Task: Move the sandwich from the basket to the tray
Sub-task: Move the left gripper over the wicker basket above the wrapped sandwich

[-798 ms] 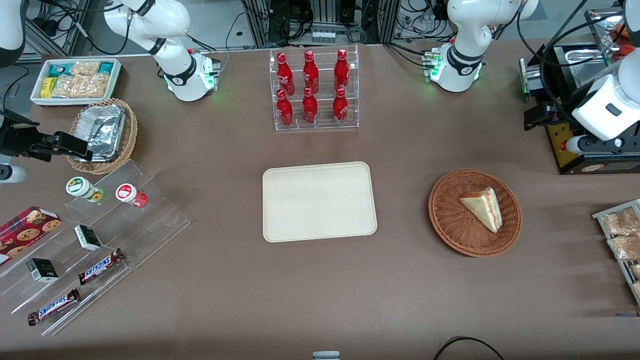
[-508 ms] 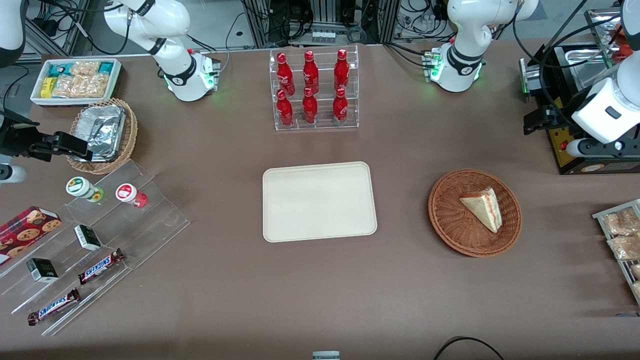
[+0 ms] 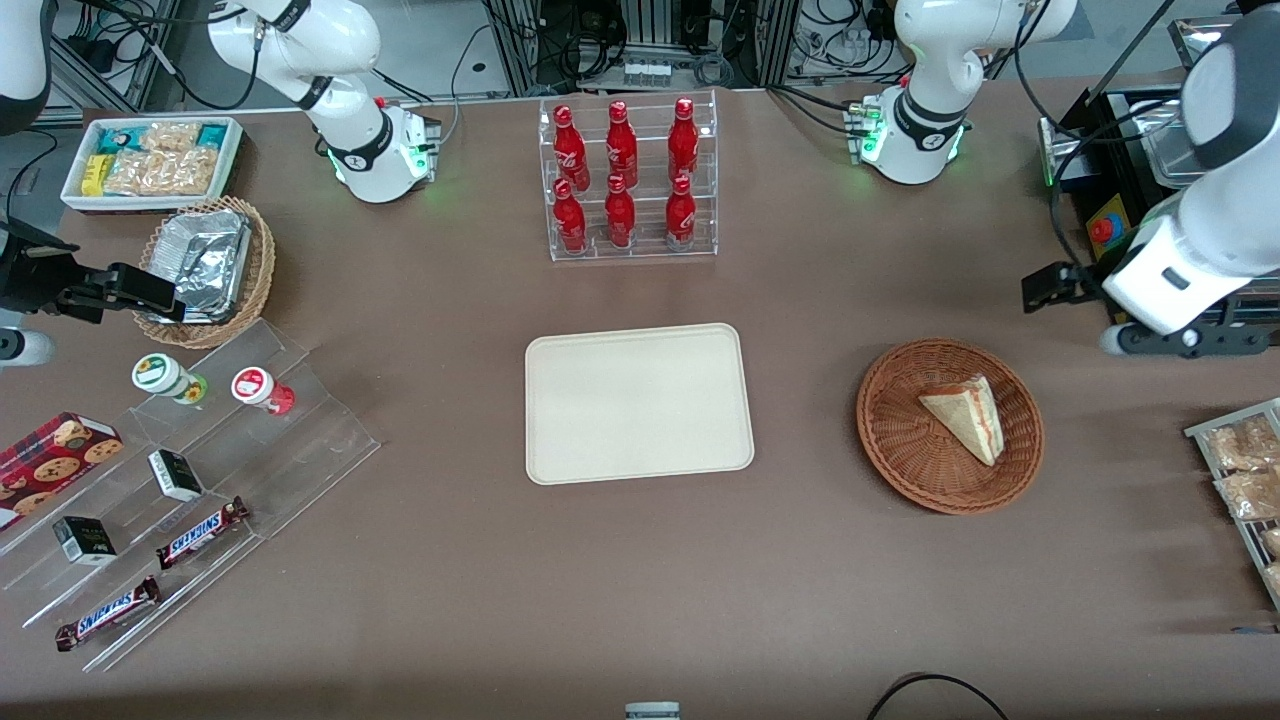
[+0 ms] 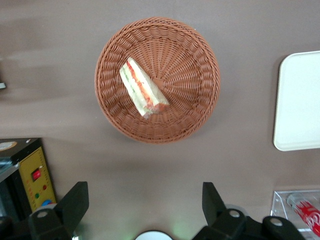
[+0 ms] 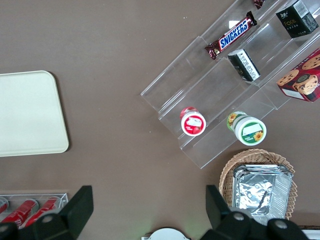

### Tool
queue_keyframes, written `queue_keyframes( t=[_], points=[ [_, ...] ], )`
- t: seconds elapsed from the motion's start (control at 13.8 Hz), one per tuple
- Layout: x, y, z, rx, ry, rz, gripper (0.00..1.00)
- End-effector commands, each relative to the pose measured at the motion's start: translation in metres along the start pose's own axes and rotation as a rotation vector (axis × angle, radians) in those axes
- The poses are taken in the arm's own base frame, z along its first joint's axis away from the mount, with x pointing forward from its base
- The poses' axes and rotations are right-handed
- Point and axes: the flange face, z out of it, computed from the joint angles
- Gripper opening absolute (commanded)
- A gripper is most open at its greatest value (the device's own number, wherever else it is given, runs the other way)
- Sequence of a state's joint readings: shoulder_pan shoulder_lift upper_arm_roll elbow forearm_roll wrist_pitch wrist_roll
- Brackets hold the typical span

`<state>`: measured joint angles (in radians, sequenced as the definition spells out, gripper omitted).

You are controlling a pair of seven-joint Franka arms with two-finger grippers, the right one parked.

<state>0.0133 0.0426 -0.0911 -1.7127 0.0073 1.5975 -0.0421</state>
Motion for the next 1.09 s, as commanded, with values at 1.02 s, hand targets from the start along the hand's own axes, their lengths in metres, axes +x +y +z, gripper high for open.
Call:
queue_keyframes(
  t=[1.02],
  points=[
    [0.022,-0.024,0.203,-0.034,0.094,-0.16,1.0]
  ],
)
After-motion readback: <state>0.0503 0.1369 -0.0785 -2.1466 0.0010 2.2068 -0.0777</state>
